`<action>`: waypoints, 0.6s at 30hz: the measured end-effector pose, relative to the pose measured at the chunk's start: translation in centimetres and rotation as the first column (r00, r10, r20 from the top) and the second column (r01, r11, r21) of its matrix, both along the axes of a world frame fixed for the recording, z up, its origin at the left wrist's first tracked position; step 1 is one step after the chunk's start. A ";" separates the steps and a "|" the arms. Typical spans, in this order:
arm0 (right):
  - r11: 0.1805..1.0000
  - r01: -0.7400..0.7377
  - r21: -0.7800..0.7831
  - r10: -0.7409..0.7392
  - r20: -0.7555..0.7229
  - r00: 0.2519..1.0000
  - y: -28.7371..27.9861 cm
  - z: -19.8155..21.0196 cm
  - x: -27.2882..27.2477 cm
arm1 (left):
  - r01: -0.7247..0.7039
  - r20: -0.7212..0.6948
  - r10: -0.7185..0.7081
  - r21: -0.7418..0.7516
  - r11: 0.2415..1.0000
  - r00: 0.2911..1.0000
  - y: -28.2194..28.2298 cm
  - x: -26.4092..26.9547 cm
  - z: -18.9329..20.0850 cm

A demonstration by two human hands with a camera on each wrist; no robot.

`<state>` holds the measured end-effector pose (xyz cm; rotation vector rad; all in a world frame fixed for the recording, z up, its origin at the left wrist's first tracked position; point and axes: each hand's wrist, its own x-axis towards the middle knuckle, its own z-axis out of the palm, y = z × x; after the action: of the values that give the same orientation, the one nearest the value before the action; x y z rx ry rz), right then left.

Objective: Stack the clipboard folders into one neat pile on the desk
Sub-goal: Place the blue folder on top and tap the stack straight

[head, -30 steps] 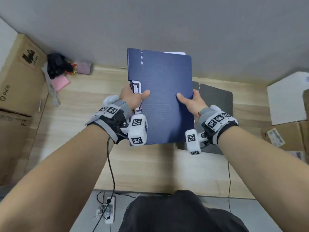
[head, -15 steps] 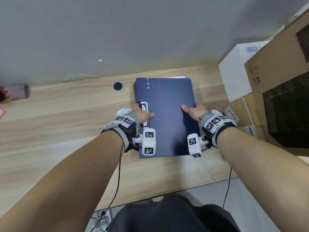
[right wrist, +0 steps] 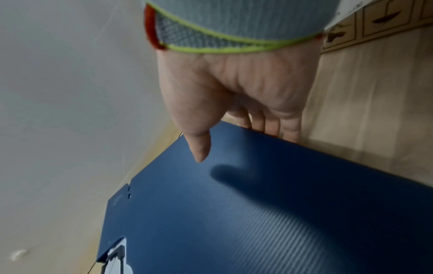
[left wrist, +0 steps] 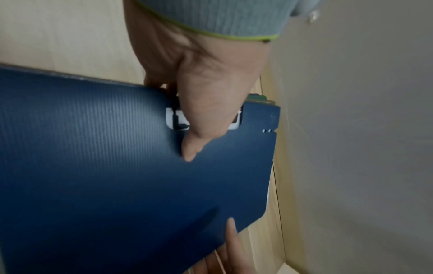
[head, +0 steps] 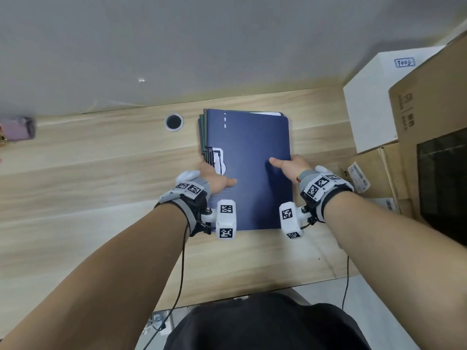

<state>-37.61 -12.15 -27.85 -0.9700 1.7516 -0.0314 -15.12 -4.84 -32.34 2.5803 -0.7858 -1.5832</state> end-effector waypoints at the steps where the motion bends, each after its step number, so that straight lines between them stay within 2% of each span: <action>1: 1.000 0.008 0.007 -0.008 0.016 1.000 -0.1 0.0 0.1 | 0.015 -0.006 -0.015 0.002 1.000 1.000 0.1 -0.4 1.5; 5: 0.995 0.063 0.072 -0.066 0.046 0.997 -0.4 -0.1 0.2 | -0.047 -0.042 0.046 -0.033 0.998 0.998 0.1 0.2 1.7; 7: 0.987 0.105 0.124 -0.113 0.056 0.992 -0.3 -0.4 0.0 | -0.102 -0.066 0.099 -0.040 0.994 0.993 0.2 0.6 3.2; 12: 0.969 0.082 0.233 -0.105 0.089 0.991 0.8 -1.4 0.8 | -0.156 -0.145 0.159 0.027 0.987 0.977 1.7 1.8 5.3; 15: 0.970 0.083 0.229 -0.123 0.165 0.979 1.8 -3.1 1.2 | -0.183 -0.195 0.194 0.071 0.981 0.961 3.1 2.6 4.9; 18: 0.984 0.099 0.150 -0.135 0.253 0.958 2.9 -2.7 2.6 | -0.226 -0.228 0.238 0.079 0.971 0.944 3.9 3.6 6.0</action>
<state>-35.03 -9.22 -30.52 -0.7264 1.5424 -0.1103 -11.48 -0.99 -26.35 2.3478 -0.4095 -1.8078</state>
